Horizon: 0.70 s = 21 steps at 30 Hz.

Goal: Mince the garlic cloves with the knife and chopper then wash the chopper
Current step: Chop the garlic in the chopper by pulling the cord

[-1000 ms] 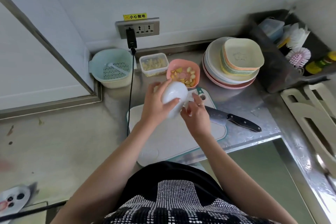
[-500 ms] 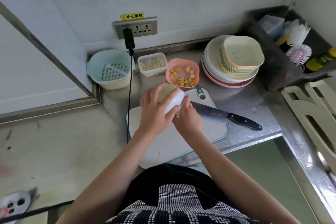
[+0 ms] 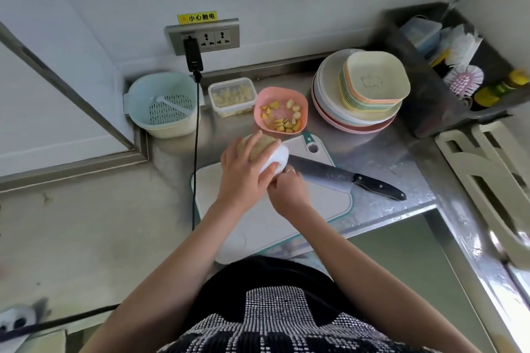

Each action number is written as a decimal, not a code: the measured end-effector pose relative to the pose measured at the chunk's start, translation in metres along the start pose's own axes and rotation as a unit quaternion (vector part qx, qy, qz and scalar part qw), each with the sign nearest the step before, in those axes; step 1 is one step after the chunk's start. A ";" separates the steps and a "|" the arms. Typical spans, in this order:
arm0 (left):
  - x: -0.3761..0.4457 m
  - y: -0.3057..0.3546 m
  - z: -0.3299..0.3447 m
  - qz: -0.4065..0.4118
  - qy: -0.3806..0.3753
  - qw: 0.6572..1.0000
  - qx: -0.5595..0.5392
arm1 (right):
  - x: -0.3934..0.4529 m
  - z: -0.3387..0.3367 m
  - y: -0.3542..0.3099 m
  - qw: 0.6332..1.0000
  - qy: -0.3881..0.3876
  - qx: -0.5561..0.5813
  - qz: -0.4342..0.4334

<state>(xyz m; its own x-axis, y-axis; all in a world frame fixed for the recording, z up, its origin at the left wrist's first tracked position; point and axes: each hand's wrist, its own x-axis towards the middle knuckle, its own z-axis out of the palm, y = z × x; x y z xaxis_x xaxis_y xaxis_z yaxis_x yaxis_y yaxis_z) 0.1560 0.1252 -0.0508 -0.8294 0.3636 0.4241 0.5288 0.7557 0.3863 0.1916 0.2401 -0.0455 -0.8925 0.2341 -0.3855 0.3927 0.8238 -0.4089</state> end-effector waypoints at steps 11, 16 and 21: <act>0.012 0.000 0.015 0.021 -0.121 0.963 0.239 | 0.002 0.009 0.000 0.992 -0.060 -0.097 -0.052; 0.019 -0.018 0.007 -0.081 -0.147 0.970 0.174 | 0.003 -0.003 0.018 0.991 -0.053 -0.123 -0.007; 0.020 -0.035 0.003 -0.151 -0.144 0.970 0.123 | -0.005 -0.015 0.070 0.988 -0.041 -0.110 0.104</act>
<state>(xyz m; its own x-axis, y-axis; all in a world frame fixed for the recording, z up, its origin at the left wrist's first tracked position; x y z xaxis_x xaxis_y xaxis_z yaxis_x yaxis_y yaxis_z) 0.1203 0.1083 -0.0582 -0.9745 0.2157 0.0621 0.2243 0.9456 0.2355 0.2204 0.3046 -0.0596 -0.7733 0.3749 -0.5114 0.5002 0.8563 -0.1286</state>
